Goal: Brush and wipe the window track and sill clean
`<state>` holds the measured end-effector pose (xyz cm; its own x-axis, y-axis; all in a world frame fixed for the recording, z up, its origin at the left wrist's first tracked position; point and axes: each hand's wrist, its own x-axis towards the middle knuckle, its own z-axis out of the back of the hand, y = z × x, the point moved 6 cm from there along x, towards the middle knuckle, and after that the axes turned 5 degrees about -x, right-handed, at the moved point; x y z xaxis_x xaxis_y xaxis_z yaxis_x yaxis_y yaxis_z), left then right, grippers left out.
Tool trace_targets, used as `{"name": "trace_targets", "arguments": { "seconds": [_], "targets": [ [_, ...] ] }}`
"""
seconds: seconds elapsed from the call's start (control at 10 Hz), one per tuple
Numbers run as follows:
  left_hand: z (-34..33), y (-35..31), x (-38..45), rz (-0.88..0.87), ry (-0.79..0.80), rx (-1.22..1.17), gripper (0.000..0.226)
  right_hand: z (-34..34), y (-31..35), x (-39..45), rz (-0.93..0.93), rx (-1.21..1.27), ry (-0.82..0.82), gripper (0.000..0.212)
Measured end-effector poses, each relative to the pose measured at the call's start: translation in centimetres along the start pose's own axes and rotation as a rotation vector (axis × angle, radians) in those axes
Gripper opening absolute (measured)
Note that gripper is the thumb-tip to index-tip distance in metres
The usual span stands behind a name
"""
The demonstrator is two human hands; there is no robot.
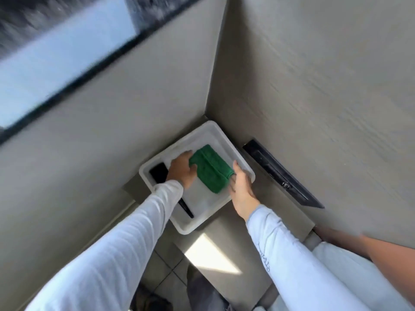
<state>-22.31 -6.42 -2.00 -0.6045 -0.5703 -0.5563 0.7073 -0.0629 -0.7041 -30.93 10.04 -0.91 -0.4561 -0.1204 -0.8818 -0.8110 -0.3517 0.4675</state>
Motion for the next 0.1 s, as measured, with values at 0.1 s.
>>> {"name": "trace_targets", "arguments": {
  "seconds": [0.1],
  "targets": [
    [3.25,-4.85,-5.68,-0.257,-0.023,0.245,0.056,-0.09,2.3,-5.91,0.23,-0.211,-0.081,0.062]
  ]
}}
